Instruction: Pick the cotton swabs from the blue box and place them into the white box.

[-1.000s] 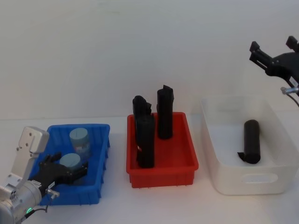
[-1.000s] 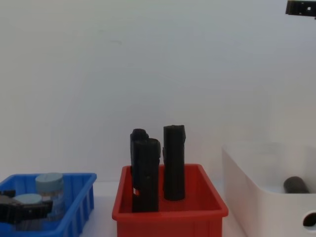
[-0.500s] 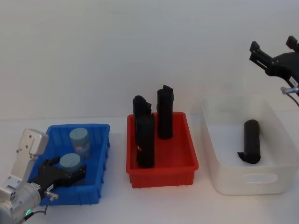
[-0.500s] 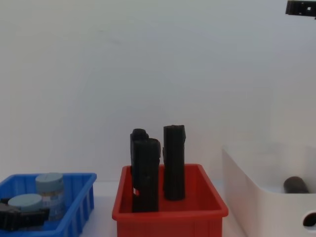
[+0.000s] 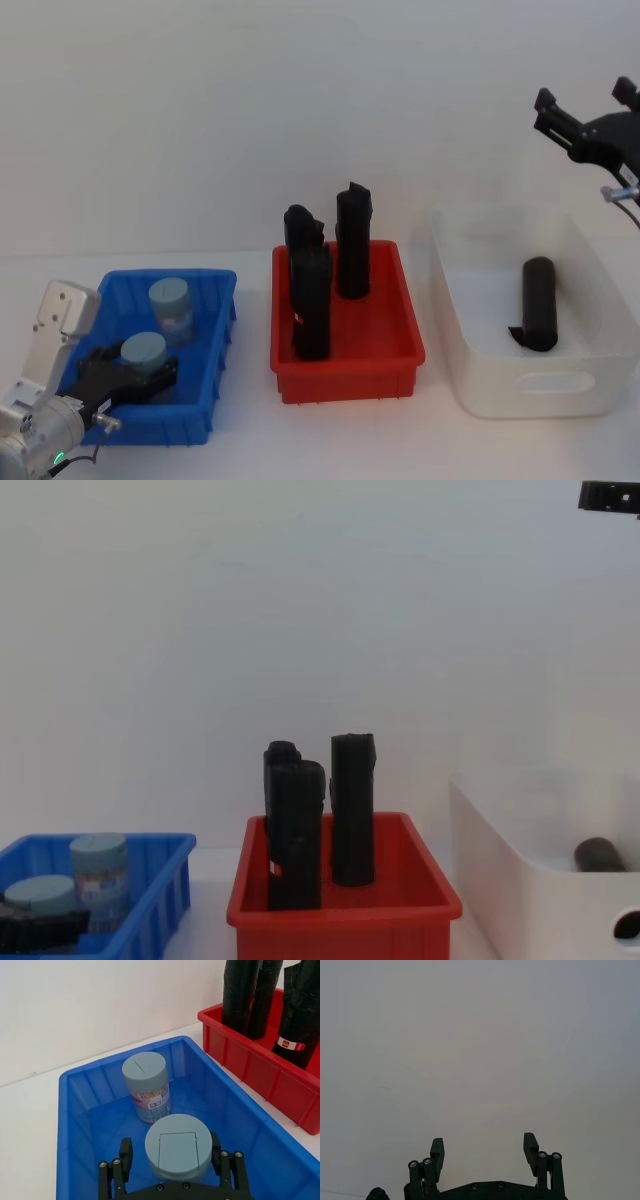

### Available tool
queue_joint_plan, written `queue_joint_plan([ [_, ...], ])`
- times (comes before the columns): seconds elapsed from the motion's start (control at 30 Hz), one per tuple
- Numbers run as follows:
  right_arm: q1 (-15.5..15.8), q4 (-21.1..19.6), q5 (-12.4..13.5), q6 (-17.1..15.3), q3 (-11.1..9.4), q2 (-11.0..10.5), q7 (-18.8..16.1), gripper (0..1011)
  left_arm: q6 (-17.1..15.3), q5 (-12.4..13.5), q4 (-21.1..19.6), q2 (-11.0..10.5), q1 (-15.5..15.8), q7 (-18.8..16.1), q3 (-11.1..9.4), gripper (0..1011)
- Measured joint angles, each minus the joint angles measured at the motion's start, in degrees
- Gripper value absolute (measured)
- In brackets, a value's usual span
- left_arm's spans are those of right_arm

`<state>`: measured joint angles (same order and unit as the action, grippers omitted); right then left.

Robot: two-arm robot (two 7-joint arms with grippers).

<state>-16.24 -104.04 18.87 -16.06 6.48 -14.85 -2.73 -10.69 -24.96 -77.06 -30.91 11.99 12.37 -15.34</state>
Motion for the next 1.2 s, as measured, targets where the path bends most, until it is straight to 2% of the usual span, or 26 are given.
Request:
queue_joint_plan([
  [0.13,0.0,0.0,0.0,0.0,0.0,0.0,0.0,1002,0.0,0.0,0.1,0.0,0.0,-0.2,0.0,855],
  [0.17,0.0,0.0,0.0,0.0,0.0,0.0,0.0,1002,0.0,0.0,0.1,0.0,0.0,-0.2,0.0,855],
  [0.27,0.0,0.0,0.0,0.0,0.0,0.0,0.0,1002,0.0,-0.1,0.2,0.0,0.0,-0.2,0.1,761],
  [0.3,0.0,0.0,0.0,0.0,0.0,0.0,0.0,1002,-0.1,-0.1,0.2,0.0,0.0,-0.3,0.1,702],
  [0.4,0.0,0.0,0.0,0.0,0.0,0.0,0.0,1002,-0.1,-0.1,0.2,0.1,0.0,-0.3,0.1,668],
  [0.87,0.0,0.0,0.0,0.0,0.0,0.0,0.0,1002,-0.1,0.0,0.1,0.1,0.0,-0.5,0.1,668],
  [1.2,0.0,0.0,0.0,0.0,0.0,0.0,0.0,1002,0.7,1.4,-3.9,-0.4,-0.5,-1.6,0.4,666],
])
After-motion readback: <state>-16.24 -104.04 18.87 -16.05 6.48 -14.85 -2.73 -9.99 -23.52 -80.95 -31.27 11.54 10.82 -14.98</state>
